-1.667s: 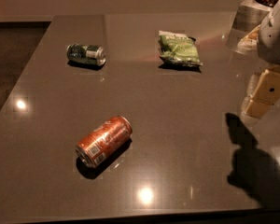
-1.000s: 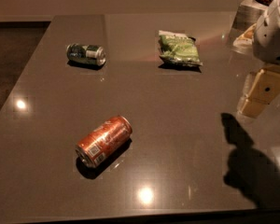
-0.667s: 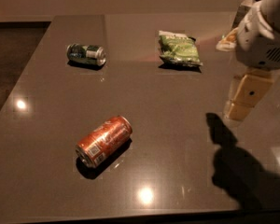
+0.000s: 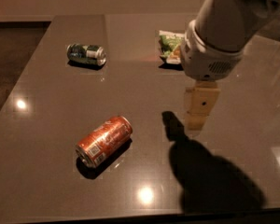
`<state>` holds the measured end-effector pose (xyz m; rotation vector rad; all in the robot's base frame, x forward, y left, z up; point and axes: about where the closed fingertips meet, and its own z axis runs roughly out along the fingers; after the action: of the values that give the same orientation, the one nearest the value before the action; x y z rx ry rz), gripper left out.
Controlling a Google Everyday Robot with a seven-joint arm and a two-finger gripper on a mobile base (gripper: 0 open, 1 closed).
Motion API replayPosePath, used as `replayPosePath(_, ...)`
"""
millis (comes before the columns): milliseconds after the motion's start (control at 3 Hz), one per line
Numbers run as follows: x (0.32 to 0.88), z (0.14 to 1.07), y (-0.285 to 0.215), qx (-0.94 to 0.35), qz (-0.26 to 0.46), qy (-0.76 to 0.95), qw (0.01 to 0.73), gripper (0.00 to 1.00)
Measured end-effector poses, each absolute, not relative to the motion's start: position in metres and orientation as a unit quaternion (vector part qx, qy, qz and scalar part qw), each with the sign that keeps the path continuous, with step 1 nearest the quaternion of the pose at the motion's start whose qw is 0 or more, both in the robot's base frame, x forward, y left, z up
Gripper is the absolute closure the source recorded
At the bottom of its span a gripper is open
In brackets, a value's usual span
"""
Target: Pick coke can
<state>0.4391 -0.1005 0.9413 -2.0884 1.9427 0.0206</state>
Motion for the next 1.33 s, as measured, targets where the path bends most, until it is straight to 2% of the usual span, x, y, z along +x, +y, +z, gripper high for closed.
replayPosePath(667, 0.436, 0.909, -0.017, -0.791, 0.022, 0.599, 0.124, 0.00)
replayPosePath(1333, 0.417, 0.871, 0.035, -0.835, 0.036, 0.541, 0.090, 0.00)
